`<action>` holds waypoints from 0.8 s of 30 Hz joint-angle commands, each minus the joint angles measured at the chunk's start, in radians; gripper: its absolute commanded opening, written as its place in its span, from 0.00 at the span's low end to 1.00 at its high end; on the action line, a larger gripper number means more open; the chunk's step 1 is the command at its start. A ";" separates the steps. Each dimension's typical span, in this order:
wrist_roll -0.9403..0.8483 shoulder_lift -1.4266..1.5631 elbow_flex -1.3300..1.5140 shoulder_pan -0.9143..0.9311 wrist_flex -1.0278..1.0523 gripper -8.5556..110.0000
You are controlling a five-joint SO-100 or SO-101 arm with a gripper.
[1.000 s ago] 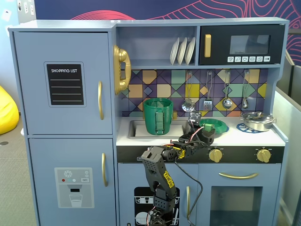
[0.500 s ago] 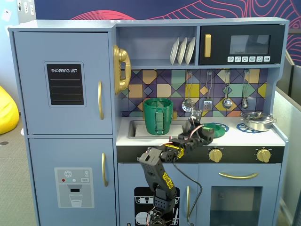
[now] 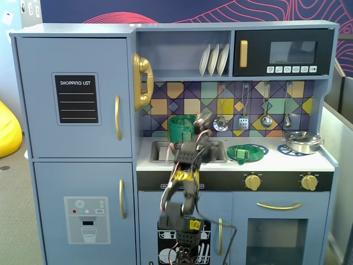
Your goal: Take off the lid from the green recipient and place it on the counter
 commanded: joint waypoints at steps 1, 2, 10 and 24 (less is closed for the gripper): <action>-0.069 0.204 0.210 -0.097 0.206 0.09; -0.064 0.247 0.281 -0.112 0.233 0.08; 0.084 0.545 0.775 -0.170 0.017 0.07; 0.074 0.548 0.997 -0.270 0.135 0.12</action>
